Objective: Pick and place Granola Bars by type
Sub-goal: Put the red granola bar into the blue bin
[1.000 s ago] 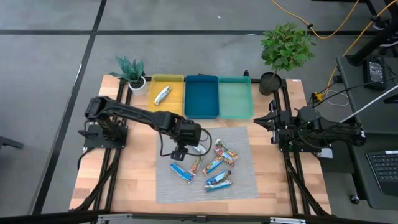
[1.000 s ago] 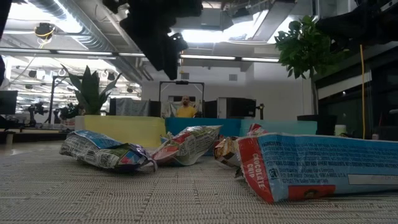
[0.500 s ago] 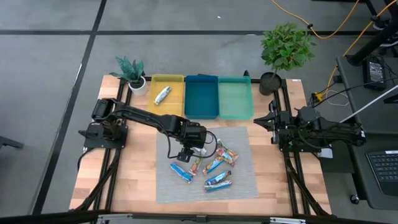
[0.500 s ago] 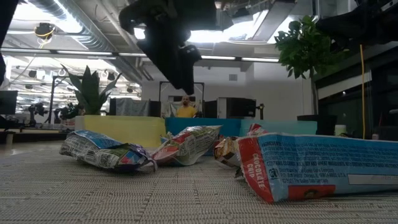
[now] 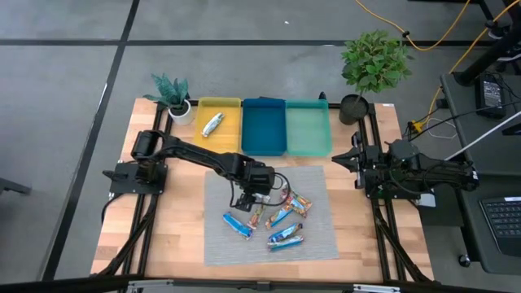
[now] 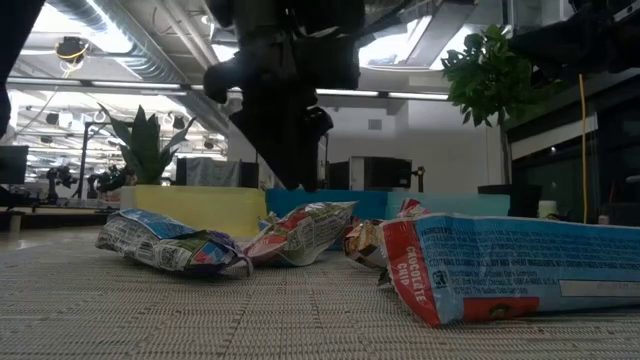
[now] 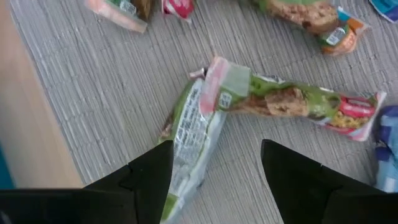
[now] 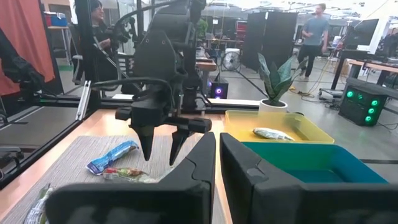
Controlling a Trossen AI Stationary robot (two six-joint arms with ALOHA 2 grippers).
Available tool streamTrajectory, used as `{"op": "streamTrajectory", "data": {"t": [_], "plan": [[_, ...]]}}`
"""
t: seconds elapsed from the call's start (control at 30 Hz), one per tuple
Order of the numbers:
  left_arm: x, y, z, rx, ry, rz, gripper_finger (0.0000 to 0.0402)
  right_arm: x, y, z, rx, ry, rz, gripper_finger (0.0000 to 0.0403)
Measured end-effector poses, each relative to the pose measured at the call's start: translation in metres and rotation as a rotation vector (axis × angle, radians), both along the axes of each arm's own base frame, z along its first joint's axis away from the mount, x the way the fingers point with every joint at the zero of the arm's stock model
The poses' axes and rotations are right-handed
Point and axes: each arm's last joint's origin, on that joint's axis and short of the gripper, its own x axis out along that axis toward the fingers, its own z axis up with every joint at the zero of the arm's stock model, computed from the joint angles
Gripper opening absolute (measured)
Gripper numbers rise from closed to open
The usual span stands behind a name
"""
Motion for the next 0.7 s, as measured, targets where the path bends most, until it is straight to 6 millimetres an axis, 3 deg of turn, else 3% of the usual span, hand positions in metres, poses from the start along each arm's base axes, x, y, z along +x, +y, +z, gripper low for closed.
{"op": "streamTrajectory", "data": {"t": [0.43, 0.7], "plan": [[0.010, 0.014, -0.039, 0.026, 0.090, -0.011, 0.0235, 0.000, 0.000, 0.000, 0.003, -0.001, 0.000, 0.0028], [0.011, 0.019, -0.047, 0.020, 0.111, 0.011, 0.0235, 0.000, 0.000, 0.000, 0.003, -0.001, 0.000, 0.0028]]}}
